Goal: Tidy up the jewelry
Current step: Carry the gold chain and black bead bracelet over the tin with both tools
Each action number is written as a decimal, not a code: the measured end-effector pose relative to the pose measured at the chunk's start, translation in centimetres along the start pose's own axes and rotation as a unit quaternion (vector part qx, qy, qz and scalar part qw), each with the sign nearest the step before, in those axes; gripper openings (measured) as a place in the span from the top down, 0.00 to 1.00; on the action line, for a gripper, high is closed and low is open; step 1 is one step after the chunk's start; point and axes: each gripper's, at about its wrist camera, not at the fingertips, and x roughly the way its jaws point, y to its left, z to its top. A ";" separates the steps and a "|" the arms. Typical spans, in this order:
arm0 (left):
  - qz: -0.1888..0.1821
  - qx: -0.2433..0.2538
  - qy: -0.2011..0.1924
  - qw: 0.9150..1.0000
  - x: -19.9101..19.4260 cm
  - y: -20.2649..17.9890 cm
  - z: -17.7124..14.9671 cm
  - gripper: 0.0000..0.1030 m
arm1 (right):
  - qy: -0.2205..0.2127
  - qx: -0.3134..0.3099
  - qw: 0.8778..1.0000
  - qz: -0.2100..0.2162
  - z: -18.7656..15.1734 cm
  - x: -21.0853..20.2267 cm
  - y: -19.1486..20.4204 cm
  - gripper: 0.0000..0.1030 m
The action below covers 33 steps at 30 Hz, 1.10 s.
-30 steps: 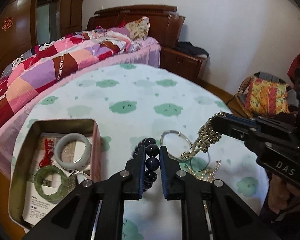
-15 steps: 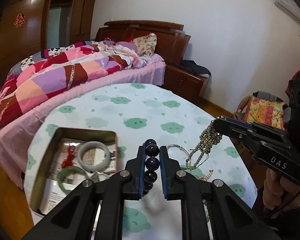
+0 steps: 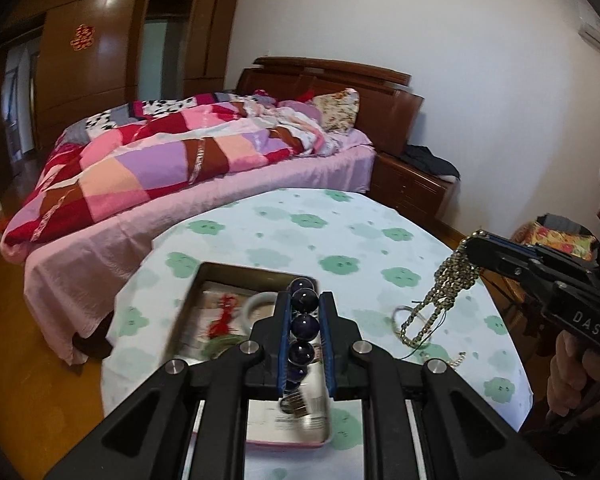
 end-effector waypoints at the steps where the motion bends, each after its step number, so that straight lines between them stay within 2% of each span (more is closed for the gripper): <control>1: 0.002 -0.002 0.000 1.000 -0.1 0.4 0.0 0.87 | 0.000 -0.003 1.000 0.004 0.2 0.2 0.3 0.88; 10: 0.031 -0.023 0.001 0.999 -0.3 2.9 -0.1 0.87 | 0.002 -0.044 0.999 0.032 1.7 1.8 4.1 0.88; 16: 0.037 -0.038 0.009 0.999 0.3 4.2 -0.6 0.87 | 0.003 -0.060 0.997 0.054 2.2 2.8 5.9 0.88; 22: 0.046 -0.037 0.022 0.998 1.5 4.8 -1.3 0.87 | 0.020 -0.064 0.995 0.078 1.8 4.9 7.1 0.88; 33: 0.044 -0.042 0.051 0.997 3.6 5.6 -2.4 0.87 | 0.059 -0.048 0.993 0.091 -0.1 8.2 7.1 0.88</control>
